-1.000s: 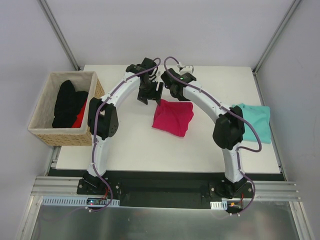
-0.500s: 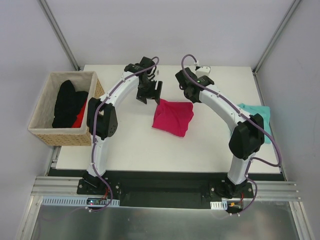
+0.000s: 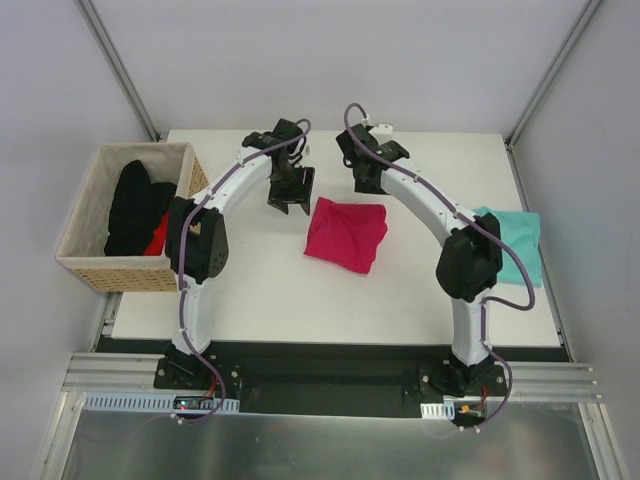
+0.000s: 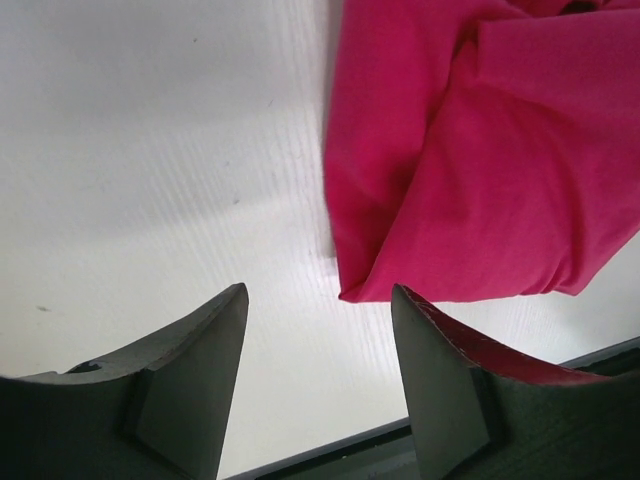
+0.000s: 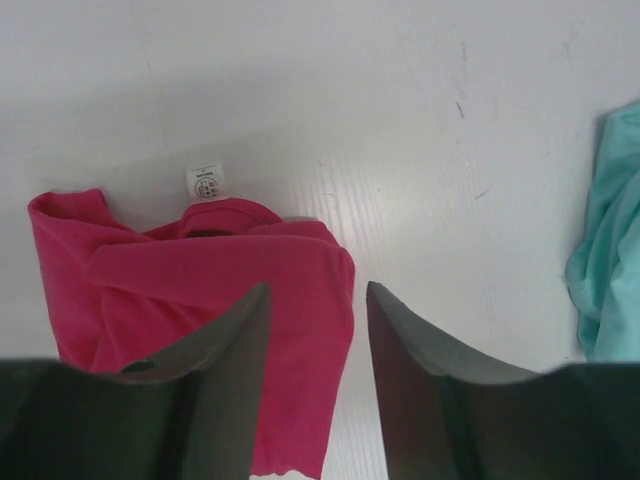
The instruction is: Fold and stack the t-shirts
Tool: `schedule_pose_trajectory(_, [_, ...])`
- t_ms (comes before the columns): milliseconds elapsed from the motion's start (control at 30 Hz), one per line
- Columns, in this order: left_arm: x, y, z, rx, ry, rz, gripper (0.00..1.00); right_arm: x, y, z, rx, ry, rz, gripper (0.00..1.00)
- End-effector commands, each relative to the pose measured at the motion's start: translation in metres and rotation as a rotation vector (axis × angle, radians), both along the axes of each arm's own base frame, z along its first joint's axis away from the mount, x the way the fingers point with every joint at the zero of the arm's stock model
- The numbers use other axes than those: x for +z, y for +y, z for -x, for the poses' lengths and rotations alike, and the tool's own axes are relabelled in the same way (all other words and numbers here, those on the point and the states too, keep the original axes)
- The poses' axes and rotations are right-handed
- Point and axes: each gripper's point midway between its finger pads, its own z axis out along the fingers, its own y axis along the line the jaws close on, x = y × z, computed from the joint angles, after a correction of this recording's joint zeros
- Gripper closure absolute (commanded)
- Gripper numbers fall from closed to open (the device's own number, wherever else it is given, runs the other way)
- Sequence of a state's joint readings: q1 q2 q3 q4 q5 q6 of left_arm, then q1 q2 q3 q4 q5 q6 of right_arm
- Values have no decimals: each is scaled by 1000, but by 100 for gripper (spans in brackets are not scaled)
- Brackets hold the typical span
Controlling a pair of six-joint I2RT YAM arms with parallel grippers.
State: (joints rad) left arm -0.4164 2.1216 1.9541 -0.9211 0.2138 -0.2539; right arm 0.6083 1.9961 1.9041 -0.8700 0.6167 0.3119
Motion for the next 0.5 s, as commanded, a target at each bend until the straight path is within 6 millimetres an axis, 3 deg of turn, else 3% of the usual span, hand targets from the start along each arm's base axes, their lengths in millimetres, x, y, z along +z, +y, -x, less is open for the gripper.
schedule_pose_trajectory(0, [38, 24, 0, 84, -88, 8, 41, 2, 25, -19, 161, 25, 21, 48])
schedule_pose_trajectory(233, [45, 42, 2, 117, -111, 3, 41, -5, 49, -38, 254, 26, -18, 48])
schedule_pose_trajectory(467, [59, 53, 7, 142, -147, -2, 42, -29, 77, -36, 370, 86, -109, 54])
